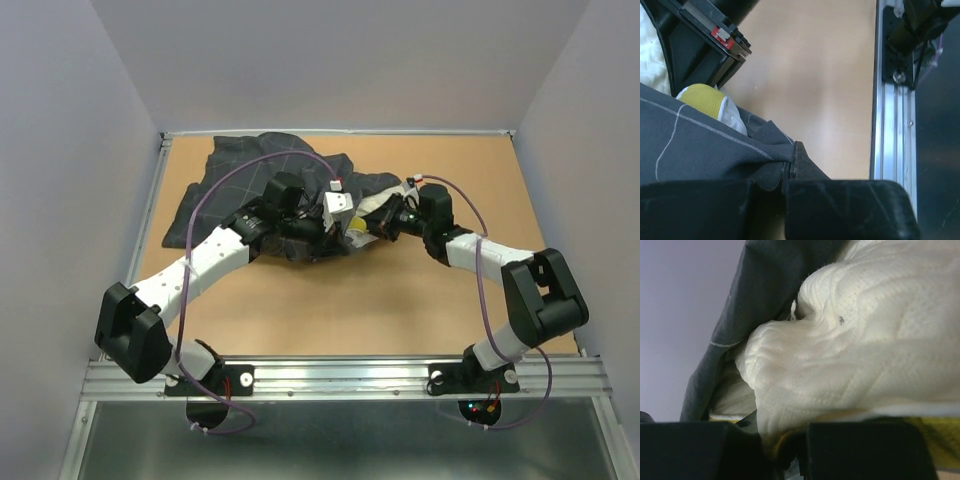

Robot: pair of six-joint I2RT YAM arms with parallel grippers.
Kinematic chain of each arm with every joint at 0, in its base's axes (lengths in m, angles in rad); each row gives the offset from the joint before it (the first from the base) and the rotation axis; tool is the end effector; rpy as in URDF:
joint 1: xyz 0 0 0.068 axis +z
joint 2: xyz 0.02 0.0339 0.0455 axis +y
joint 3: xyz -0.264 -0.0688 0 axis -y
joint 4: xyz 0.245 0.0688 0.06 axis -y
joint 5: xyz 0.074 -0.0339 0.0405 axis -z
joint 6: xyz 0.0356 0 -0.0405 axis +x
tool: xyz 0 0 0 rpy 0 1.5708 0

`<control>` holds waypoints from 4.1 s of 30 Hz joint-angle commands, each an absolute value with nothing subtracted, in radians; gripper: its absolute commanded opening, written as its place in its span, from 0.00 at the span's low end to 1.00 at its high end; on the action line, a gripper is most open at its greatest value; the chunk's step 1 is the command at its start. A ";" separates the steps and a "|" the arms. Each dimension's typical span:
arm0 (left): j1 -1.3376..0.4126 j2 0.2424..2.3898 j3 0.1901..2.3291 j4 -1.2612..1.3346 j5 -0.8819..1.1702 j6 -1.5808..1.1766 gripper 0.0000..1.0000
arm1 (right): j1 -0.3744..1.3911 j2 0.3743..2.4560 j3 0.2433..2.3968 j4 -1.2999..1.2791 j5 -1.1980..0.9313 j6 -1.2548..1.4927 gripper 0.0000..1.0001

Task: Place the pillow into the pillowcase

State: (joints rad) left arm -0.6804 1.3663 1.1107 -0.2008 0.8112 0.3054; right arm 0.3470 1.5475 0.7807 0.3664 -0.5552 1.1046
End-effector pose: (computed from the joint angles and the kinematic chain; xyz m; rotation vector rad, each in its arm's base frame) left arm 0.2224 -0.2132 0.3247 1.3889 1.4780 -1.0541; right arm 0.3020 0.1292 0.2100 0.4252 2.1853 1.4284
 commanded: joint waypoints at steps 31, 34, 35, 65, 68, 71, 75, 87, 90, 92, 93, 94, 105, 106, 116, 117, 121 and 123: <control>-0.173 1.071 0.957 -0.491 0.582 0.583 0.76 | 0.242 2.009 1.658 -0.465 -0.334 -0.041 0.92; -0.126 1.200 0.963 -0.434 0.465 0.525 0.73 | 0.239 2.108 1.710 -0.465 -0.403 -0.018 0.81; -0.117 1.236 0.969 -0.419 0.433 0.503 0.72 | 0.239 2.120 1.704 -0.465 -0.431 -0.006 0.76; -0.502 1.330 1.174 -0.354 0.598 0.896 0.98 | 0.087 1.429 1.167 -0.718 -0.405 -0.161 0.96; -0.638 1.347 1.092 -0.238 0.500 0.902 0.99 | 0.078 1.497 1.163 -0.658 -0.405 -0.170 0.96; -0.817 1.409 1.052 -0.106 0.341 0.922 0.99 | 0.063 1.567 1.181 -0.604 -0.414 -0.173 0.96; -0.920 1.537 1.098 -0.048 0.250 0.923 0.99 | 0.028 1.612 1.204 -0.597 -0.463 -0.160 0.95; -0.988 1.916 1.216 0.132 0.008 0.900 0.99 | -0.035 1.661 1.196 -0.589 -0.511 -0.204 0.98; -0.983 1.893 1.226 0.087 -0.109 0.867 0.19 | -0.044 1.710 1.212 -0.588 -0.546 -0.219 0.98; -0.973 1.824 1.216 0.048 -0.023 0.856 0.05 | -0.046 1.739 1.219 -0.572 -0.537 -0.221 0.95; -0.965 1.797 1.212 0.038 0.004 0.844 0.00 | -0.049 1.746 1.224 -0.562 -0.537 -0.221 0.95; -0.941 1.774 1.206 0.006 0.100 0.836 0.00 | -0.051 1.749 1.229 -0.549 -0.541 -0.216 0.93; -0.894 1.720 1.258 -0.144 0.222 0.781 0.00 | -0.011 1.796 1.262 -0.449 -0.724 -0.222 0.75; -0.890 1.721 1.267 -0.149 0.225 0.776 0.00 | -0.002 1.792 1.250 -0.443 -0.723 -0.227 0.75; -0.856 1.736 1.345 -0.198 0.264 0.750 0.00 | 0.071 1.813 1.233 -0.396 -0.637 -0.261 0.70; -0.856 1.741 1.348 -0.201 0.264 0.750 0.00 | 0.074 1.809 1.229 -0.397 -0.637 -0.268 0.70; -0.847 1.747 1.361 -0.213 0.262 0.758 0.00 | 0.080 1.754 1.164 -0.416 -0.624 -0.359 0.68; -0.838 1.749 1.368 -0.215 0.265 0.752 0.00 | 0.084 1.738 1.144 -0.451 -0.627 -0.391 0.70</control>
